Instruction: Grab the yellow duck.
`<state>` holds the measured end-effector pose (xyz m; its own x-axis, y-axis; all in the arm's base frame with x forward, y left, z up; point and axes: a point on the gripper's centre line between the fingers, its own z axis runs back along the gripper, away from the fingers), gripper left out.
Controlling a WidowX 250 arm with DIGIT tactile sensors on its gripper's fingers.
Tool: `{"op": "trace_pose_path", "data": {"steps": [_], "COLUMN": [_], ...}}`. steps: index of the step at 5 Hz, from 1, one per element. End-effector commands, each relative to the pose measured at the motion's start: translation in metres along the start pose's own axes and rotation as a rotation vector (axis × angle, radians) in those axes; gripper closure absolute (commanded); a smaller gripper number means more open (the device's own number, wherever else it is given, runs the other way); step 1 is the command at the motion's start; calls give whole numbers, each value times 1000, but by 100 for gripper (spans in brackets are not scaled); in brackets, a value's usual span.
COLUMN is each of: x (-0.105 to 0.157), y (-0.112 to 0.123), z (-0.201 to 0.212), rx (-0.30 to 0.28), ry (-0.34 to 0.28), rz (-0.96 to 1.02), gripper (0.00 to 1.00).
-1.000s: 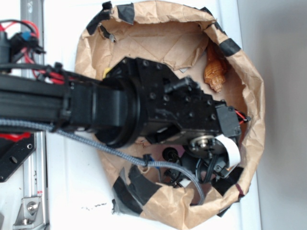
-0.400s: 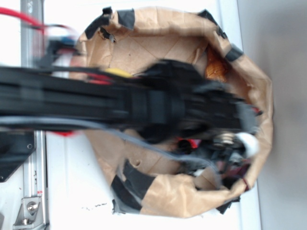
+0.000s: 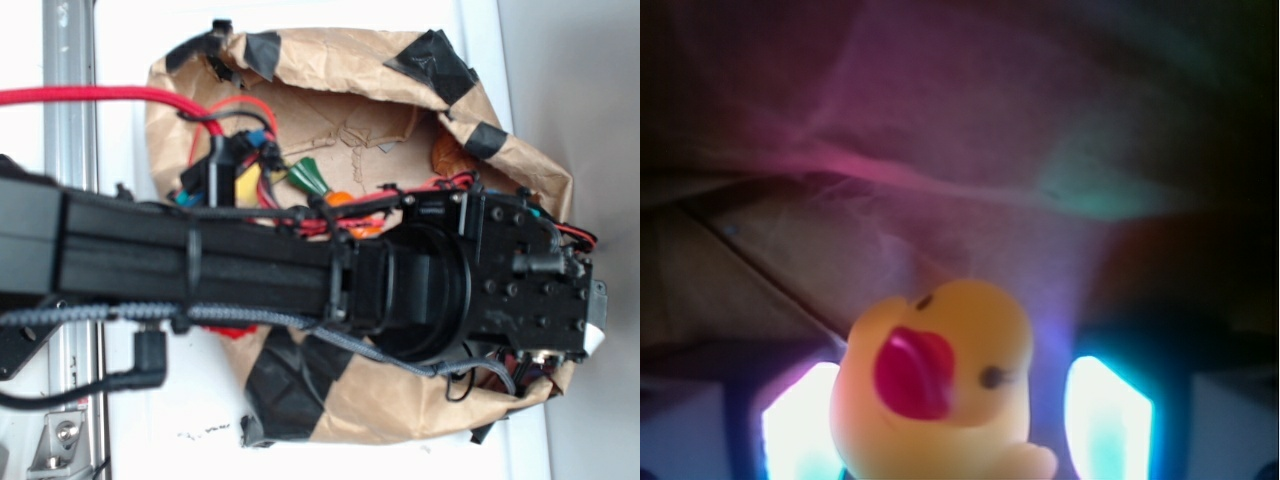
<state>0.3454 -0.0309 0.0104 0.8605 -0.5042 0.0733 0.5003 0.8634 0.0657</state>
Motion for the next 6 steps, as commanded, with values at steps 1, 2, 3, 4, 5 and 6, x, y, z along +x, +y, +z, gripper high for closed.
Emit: {"op": "trace_pose_path", "data": {"steps": [1,2,3,4,5,6], "x": [-27,-44,-69,-75,-69,-56], "y": [-13,-19,-15,-11,-11,-6], "z": [3,28,78,106,115,128], "rx": [-13,-45,-125,-116,-107,-38], "ry": [-67,-151,-219,-249,-259,-238], "rz": [185,300,405,469,495,579], "gripper": [100,100,100,100,100,100]}}
